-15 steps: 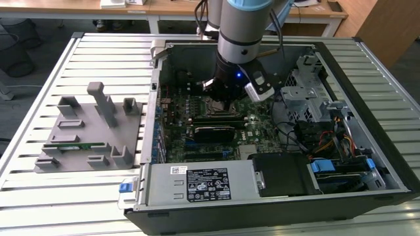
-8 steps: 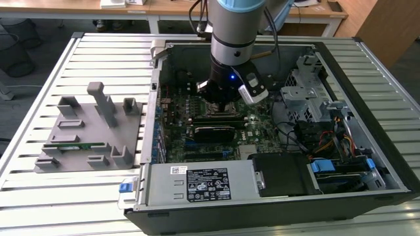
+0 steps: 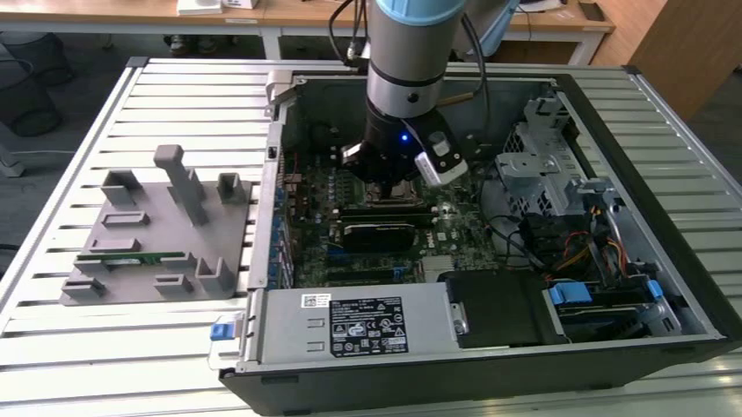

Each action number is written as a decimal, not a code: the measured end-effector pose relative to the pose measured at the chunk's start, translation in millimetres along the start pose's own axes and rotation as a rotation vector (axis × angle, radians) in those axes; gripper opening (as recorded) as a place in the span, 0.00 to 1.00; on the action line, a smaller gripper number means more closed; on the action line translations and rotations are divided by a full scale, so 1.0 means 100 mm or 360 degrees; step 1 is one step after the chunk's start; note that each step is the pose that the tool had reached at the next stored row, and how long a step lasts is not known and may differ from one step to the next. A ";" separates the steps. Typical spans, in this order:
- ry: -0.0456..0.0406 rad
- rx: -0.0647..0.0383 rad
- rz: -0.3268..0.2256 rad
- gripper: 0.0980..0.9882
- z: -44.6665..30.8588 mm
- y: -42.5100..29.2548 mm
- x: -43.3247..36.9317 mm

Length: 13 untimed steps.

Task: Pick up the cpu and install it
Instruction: 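Install the second cpu locking lever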

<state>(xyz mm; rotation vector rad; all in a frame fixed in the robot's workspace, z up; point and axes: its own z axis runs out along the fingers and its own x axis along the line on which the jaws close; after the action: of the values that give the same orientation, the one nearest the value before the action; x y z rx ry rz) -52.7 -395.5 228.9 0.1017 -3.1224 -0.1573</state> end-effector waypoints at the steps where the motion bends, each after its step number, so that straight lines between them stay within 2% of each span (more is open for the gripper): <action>1: 0.0004 -0.0006 0.0000 0.01 0.005 -0.002 0.000; 4: 0.0008 -0.0026 0.0000 0.01 0.013 -0.025 0.002; 8: 0.0007 -0.0034 0.0000 0.01 0.023 -0.077 0.014; 13: 0.0006 -0.0044 0.0000 0.01 0.054 -0.083 0.069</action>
<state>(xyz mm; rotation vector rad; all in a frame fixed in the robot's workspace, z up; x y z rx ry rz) -59.2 -403.6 222.8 0.1015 -3.1150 -0.1998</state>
